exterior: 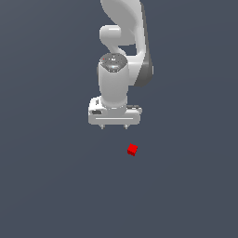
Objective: Pick up the red cube and move it to a goal position.
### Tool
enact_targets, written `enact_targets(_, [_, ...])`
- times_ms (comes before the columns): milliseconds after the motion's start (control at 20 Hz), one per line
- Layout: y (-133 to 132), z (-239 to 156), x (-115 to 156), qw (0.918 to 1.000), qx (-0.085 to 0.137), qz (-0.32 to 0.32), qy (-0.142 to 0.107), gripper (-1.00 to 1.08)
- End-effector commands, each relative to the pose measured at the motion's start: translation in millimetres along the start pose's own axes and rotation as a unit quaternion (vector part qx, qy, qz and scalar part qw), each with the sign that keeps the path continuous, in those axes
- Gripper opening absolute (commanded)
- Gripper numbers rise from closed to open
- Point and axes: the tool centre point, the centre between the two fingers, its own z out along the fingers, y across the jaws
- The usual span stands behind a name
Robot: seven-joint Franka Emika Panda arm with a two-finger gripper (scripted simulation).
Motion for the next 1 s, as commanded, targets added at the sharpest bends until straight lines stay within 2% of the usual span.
enact_targets(0, [0.0,0.0,0.0,1.0000,0.000,0.000,0.000,1.00])
enact_targets(500, [-10.9,17.2,1.1,0.9997,0.001,0.026,-0.001,1.00])
enact_targets(950, [-39.9,63.7,7.2,0.9953,0.003,0.097,-0.005,1.00])
